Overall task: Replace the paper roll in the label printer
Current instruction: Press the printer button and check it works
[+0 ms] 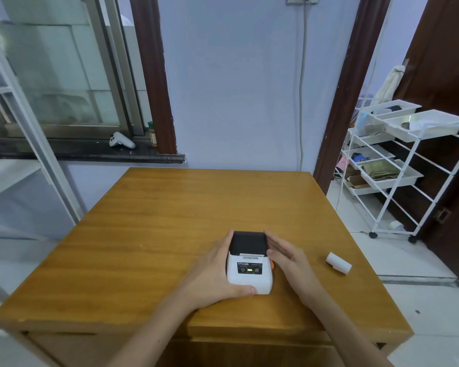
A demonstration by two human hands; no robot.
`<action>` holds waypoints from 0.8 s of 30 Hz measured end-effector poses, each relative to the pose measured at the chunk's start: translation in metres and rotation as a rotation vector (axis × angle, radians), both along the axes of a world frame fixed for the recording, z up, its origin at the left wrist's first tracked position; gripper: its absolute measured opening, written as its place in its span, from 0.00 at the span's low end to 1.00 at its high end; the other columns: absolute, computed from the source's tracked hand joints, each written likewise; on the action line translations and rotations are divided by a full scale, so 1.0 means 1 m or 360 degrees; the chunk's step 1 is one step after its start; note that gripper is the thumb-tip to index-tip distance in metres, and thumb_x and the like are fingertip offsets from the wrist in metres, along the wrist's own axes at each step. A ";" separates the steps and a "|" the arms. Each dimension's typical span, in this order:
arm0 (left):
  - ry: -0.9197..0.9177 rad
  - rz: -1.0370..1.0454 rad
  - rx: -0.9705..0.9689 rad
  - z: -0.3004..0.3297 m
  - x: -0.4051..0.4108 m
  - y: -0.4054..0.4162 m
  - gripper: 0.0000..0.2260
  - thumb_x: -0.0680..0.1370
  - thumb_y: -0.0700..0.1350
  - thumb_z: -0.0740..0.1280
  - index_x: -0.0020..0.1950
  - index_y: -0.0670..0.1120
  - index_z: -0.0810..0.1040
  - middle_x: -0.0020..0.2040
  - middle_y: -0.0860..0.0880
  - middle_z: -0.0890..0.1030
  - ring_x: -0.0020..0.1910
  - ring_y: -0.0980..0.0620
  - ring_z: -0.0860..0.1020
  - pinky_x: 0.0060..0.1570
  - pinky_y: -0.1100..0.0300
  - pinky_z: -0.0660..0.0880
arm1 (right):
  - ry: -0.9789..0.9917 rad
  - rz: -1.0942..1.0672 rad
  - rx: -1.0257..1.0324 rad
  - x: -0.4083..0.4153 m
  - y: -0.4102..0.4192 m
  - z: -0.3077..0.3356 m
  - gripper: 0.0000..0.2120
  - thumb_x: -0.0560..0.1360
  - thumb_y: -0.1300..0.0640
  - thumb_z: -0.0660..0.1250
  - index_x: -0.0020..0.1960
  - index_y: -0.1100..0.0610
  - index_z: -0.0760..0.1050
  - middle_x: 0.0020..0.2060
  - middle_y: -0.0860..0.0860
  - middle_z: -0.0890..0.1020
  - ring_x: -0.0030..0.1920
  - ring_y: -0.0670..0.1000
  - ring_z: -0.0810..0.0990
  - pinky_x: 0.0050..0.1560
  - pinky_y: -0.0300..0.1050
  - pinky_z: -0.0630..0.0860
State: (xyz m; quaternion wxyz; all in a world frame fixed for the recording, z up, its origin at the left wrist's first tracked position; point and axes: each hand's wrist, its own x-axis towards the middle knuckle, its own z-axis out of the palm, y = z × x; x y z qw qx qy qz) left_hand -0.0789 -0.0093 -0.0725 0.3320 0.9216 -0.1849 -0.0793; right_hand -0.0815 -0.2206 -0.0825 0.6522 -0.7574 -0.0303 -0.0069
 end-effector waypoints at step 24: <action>-0.0023 0.0001 0.0020 -0.004 0.002 0.000 0.60 0.61 0.72 0.74 0.81 0.59 0.38 0.79 0.58 0.58 0.73 0.57 0.63 0.68 0.55 0.67 | 0.0081 0.0280 -0.0290 -0.005 0.006 0.003 0.41 0.66 0.48 0.68 0.76 0.43 0.54 0.70 0.43 0.66 0.66 0.36 0.66 0.61 0.36 0.66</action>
